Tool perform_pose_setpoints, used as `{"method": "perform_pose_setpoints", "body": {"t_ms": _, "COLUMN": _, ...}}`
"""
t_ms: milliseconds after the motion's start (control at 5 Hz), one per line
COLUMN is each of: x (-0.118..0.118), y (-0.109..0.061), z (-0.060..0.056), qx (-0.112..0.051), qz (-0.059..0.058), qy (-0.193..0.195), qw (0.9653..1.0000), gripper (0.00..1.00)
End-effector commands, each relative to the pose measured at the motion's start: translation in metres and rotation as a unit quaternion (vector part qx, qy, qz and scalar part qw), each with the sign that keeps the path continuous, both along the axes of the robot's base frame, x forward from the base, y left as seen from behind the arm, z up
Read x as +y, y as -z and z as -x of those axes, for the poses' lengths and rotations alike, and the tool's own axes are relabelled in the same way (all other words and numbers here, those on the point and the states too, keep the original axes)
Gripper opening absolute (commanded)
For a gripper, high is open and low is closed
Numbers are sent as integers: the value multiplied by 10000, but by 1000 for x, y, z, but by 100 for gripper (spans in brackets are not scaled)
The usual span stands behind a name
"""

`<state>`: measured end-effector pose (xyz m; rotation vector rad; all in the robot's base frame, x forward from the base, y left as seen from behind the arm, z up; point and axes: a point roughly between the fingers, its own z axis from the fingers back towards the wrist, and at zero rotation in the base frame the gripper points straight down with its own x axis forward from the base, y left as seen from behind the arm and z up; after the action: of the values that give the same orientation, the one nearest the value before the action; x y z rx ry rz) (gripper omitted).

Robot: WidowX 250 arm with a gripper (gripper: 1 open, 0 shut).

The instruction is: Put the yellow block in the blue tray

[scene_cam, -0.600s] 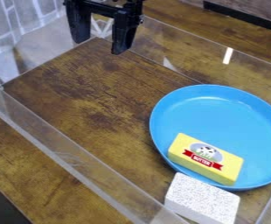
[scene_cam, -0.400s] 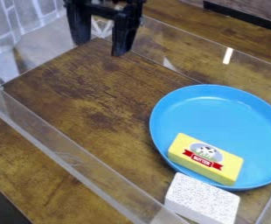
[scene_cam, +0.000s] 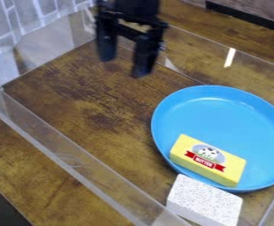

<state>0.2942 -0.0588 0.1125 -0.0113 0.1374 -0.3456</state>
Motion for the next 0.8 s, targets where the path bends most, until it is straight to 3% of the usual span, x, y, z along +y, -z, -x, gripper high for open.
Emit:
{"method": "perform_pose_setpoints", "body": {"t_ms": 0, "x": -27, "y": -15, "z": -12, "qx": -354, "qz": 79, "qy": 1000, "qw": 9943, "gripper": 100}}
{"method": "perform_pose_setpoints", "body": {"t_ms": 200, "x": -52, "y": -12, "z": -16, "qx": -396, "qz": 65, "qy": 1940, "qw": 9802, "gripper": 100}}
{"method": "perform_pose_setpoints", "body": {"t_ms": 600, "x": -89, "y": -4, "z": -17, "qx": -455, "qz": 41, "qy": 3291, "qw": 9432, "gripper": 100}}
